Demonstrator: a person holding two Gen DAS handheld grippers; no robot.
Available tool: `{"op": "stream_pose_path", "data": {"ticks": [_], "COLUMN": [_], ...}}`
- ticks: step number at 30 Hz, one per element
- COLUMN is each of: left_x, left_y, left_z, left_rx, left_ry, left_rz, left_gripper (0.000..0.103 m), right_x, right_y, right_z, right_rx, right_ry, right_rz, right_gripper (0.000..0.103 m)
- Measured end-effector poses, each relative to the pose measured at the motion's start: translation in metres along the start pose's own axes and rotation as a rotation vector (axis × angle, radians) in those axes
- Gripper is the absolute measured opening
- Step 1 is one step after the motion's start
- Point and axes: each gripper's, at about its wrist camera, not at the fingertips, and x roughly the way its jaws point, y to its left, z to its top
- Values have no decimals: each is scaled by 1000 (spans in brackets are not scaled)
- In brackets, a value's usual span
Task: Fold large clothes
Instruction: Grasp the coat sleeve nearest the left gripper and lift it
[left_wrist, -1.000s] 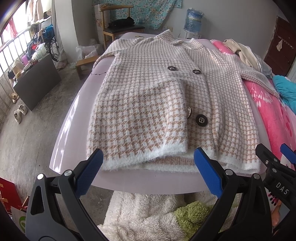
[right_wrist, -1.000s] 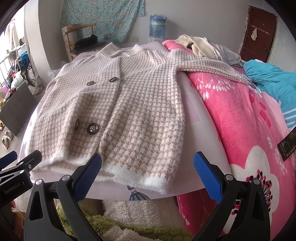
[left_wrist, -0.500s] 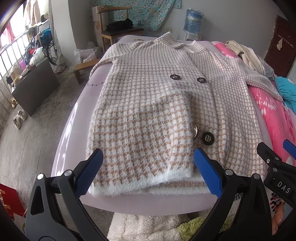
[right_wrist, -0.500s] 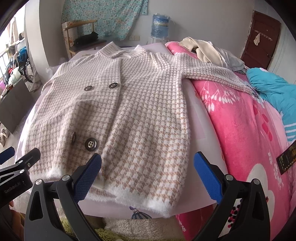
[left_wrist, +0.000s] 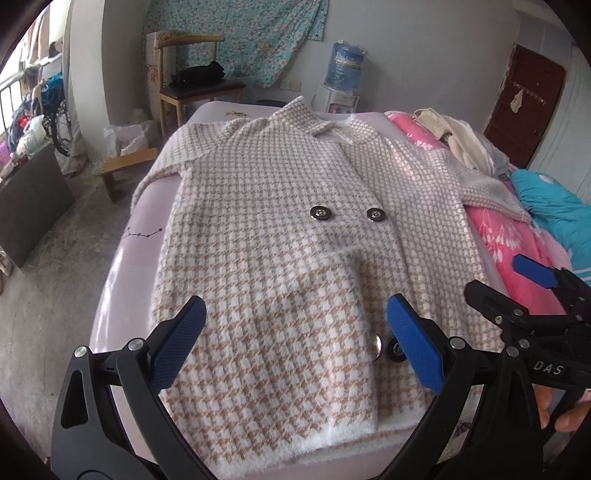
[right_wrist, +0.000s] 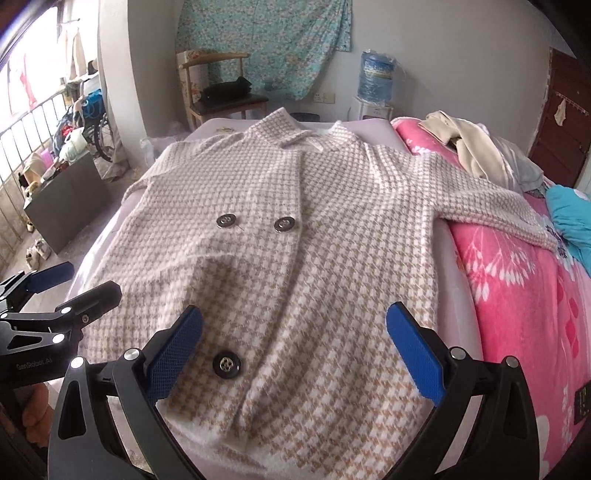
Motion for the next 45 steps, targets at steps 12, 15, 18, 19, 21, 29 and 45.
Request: {"op": "stream_pose_path", "data": {"ticks": [12, 15, 18, 19, 21, 29, 45], "left_x": [10, 21, 44, 55, 82, 178, 314], "left_y": [83, 129, 186, 206, 244, 326, 383], "left_z": [58, 73, 83, 83, 80, 54, 35], "left_rx": [-226, -340, -524, -596, -748, -1120, -1490], "left_ry": [-108, -116, -82, -57, 11, 179, 291], "left_rz": [-44, 11, -21, -49, -141, -267, -578], "left_gripper": [95, 95, 95, 95, 95, 95, 95], "right_x": [59, 75, 90, 95, 105, 129, 164], "right_y": [26, 35, 48, 52, 59, 67, 61], "right_z": [73, 81, 86, 88, 90, 88, 90], "right_rx": [-46, -66, -95, -106, -120, -155, -108], "right_ry": [-15, 3, 22, 30, 48, 105, 166], "right_rz": [154, 180, 203, 200, 205, 186, 158], "right_gripper": [97, 97, 97, 97, 97, 97, 97]}}
